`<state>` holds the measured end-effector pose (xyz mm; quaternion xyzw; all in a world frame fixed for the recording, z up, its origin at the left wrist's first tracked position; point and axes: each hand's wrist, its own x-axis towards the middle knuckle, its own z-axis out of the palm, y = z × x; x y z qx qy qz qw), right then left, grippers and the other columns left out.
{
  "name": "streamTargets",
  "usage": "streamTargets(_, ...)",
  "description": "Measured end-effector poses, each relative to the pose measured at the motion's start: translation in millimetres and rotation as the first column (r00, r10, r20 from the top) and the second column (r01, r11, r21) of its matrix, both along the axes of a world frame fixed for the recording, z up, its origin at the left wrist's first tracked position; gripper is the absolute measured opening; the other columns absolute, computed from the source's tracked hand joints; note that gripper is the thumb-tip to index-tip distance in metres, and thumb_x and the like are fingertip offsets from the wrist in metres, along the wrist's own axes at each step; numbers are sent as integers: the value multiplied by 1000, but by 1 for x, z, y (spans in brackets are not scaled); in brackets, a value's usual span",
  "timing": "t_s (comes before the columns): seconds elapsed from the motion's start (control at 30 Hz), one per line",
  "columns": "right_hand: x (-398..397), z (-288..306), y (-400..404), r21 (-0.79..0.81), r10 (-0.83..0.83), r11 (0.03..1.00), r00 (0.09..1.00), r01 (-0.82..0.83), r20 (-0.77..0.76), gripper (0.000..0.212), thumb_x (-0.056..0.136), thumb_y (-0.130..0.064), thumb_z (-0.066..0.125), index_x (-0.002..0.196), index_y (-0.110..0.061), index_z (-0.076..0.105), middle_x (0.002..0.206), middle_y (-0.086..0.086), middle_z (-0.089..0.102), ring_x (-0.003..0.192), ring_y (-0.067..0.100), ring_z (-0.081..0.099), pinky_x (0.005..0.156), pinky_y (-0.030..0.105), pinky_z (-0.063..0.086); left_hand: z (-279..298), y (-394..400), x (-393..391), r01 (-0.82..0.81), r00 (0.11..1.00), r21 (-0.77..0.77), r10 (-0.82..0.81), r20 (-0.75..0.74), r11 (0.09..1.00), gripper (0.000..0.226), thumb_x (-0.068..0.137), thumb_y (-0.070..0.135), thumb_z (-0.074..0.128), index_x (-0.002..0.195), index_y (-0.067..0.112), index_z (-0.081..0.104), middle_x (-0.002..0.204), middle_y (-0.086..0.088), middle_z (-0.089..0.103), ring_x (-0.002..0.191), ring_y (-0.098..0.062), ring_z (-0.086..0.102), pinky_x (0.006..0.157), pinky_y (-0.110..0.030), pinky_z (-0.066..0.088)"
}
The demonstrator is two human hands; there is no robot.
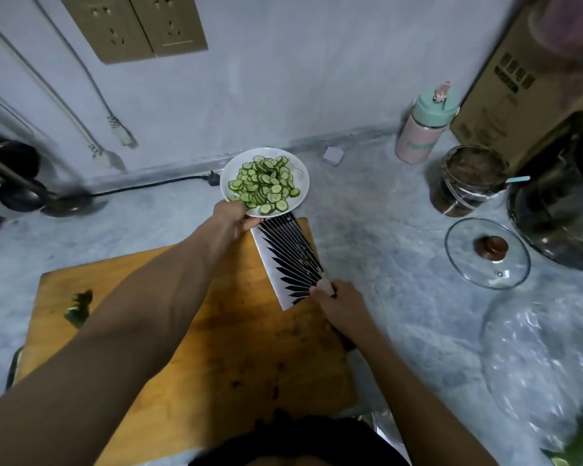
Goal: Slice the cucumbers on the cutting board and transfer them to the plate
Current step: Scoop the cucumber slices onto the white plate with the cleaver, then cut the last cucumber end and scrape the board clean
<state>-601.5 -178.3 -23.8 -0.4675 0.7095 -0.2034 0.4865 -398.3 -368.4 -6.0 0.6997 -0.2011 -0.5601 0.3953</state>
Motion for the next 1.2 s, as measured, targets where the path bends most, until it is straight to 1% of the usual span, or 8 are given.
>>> streamTargets(0.33,-6,0,12,20,-15,1000,998,16,-55,32,93,-36,57,69,-21,43,74,-2,50,71,15,51,69,29,42,10,23,17,138,976,87,-150,158,987,18,88,10,53,103,3,59,73,-12,64,47,-17,57,43,-21,44)
streamTargets(0.57,5,3,23,76,380,925,908,-372,-176,29,94,-39,61,83,-12,63,86,5,63,86,20,62,69,25,40,28,129,25,128,971,-121,-99,216,984,24,90,6,50,71,11,64,70,-13,63,57,-20,53,50,-25,40)
streamTargets(0.67,9,0,26,72,471,879,836,-471,-282,28,92,-46,60,85,-19,59,93,3,62,98,24,63,74,27,41,25,181,29,115,978,-129,-89,191,985,20,91,3,51,83,7,69,69,-8,64,53,-13,52,46,-20,41)
streamTargets(0.77,12,8,34,25,375,920,859,-391,-348,33,90,-44,64,95,-11,65,93,5,63,91,21,61,72,27,42,12,215,35,68,978,-141,-38,204,988,18,93,5,51,90,8,69,71,-3,66,55,-11,54,47,-19,42)
streamTargets(0.87,11,9,42,42,377,916,822,-398,-426,21,88,-33,61,82,-14,59,80,0,57,81,19,59,67,27,45,1,239,42,54,978,-137,-24,208,989,17,96,10,51,95,13,67,74,-1,68,57,-10,55,46,-16,42)
streamTargets(1.0,15,10,54,-24,244,966,943,-256,-226,19,89,-18,60,72,-11,54,68,2,55,60,13,52,51,21,39,-2,265,51,12,982,-123,11,188,992,15,98,13,51,98,14,66,78,-2,69,60,-11,58,51,-17,45)
streamTargets(1.1,23,14,67,-93,51,994,998,-49,22,17,91,-22,61,84,-7,59,75,10,64,66,23,61,57,30,49,-6,284,58,-65,984,-128,85,156,990,15,98,13,52,96,15,67,78,-3,70,62,-12,59,58,-22,47)
streamTargets(1.2,38,16,79,-155,81,985,997,-79,7,18,93,-24,61,92,-7,58,80,4,60,70,17,56,57,27,43,-9,305,73,-115,977,-173,143,157,978,16,98,11,52,97,10,68,80,-4,69,67,-14,60,67,-24,48)
